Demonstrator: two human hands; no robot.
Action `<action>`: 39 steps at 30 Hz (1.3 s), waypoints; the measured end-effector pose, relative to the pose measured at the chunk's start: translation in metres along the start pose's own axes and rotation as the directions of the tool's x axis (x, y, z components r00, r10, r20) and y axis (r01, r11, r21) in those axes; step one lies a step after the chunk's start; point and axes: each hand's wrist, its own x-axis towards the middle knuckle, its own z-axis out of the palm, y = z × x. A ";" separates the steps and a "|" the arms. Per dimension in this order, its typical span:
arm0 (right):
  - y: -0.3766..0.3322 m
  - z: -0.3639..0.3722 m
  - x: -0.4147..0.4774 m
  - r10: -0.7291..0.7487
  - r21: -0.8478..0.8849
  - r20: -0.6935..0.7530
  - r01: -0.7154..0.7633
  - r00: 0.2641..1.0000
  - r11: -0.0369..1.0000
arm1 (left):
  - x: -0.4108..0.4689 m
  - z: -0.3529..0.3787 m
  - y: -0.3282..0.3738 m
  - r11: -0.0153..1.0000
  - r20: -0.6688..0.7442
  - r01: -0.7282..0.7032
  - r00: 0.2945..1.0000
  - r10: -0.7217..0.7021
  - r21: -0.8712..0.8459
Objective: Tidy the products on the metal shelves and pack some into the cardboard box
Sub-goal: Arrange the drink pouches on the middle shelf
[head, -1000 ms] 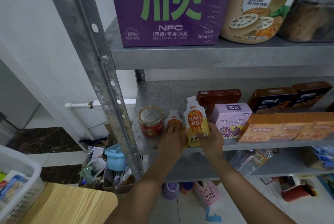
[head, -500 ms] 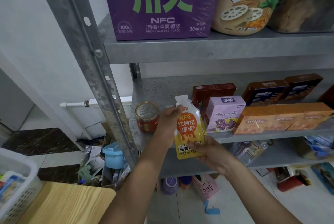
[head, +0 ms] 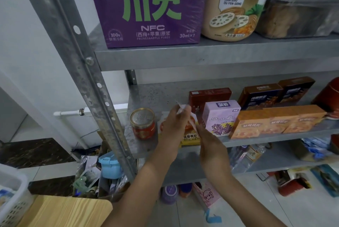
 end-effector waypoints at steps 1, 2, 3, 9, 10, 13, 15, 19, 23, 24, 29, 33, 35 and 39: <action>0.005 0.006 -0.004 -0.075 -0.097 0.019 0.077 0.997 0.992 | -0.001 0.003 0.002 0.999 -0.015 -0.014 1.000 0.013 -0.034; 0.009 0.010 -0.008 -0.132 -0.154 0.018 0.133 0.991 0.979 | -0.001 0.003 0.003 0.999 -0.076 -0.030 0.997 0.027 -0.035; 0.011 0.010 -0.012 -0.158 -0.127 0.039 0.162 0.987 0.979 | 0.002 0.002 0.004 0.999 -0.140 -0.033 0.990 0.029 -0.021; 0.001 -0.023 0.003 0.144 0.660 0.273 -0.294 0.951 0.692 | 0.007 -0.019 0.013 0.999 -0.034 -0.035 0.999 0.036 0.013; 0.004 -0.026 0.010 0.142 0.709 0.372 -0.379 0.917 0.595 | 0.007 -0.021 0.017 0.998 0.025 -0.043 0.999 0.042 0.036; 0.001 -0.033 0.013 -0.011 0.688 0.686 -0.643 0.728 0.336 | 0.009 -0.024 0.027 0.998 0.167 -0.036 0.986 0.026 0.058; -0.001 -0.028 0.006 -0.125 0.658 0.753 -0.735 0.646 0.166 | 0.010 -0.025 0.031 0.997 0.206 -0.028 0.978 0.013 0.069; -0.009 -0.017 -0.004 -0.200 0.678 0.726 -0.734 0.658 0.047 | 0.007 -0.031 0.031 0.994 0.208 -0.016 0.978 -0.008 0.111; -0.016 -0.019 -0.003 -0.173 0.695 0.718 -0.709 0.674 0.118 | 0.010 -0.038 0.032 0.998 0.115 0.039 0.992 -0.045 0.056; -0.016 -0.020 -0.001 -0.166 0.700 0.713 -0.701 0.681 0.136 | 0.011 -0.038 0.033 0.998 0.105 0.045 0.993 -0.050 0.053; -0.021 -0.022 0.001 -0.100 0.727 0.683 -0.661 0.723 0.188 | 0.011 -0.031 0.032 0.996 0.002 0.044 0.999 -0.044 0.077; -0.025 -0.020 0.008 0.162 0.758 0.544 -0.565 0.823 0.326 | 0.005 -0.024 0.031 0.948 -0.165 -0.063 0.979 0.119 0.313; -0.029 -0.016 0.012 0.285 0.573 0.379 -0.465 0.880 0.675 | -0.004 -0.018 0.027 0.927 -0.121 -0.120 0.977 0.173 0.356; -0.028 0.000 0.014 0.126 -0.182 0.263 -0.080 0.956 0.980 | -0.015 -0.002 0.009 0.963 -0.067 -0.136 0.986 0.155 0.231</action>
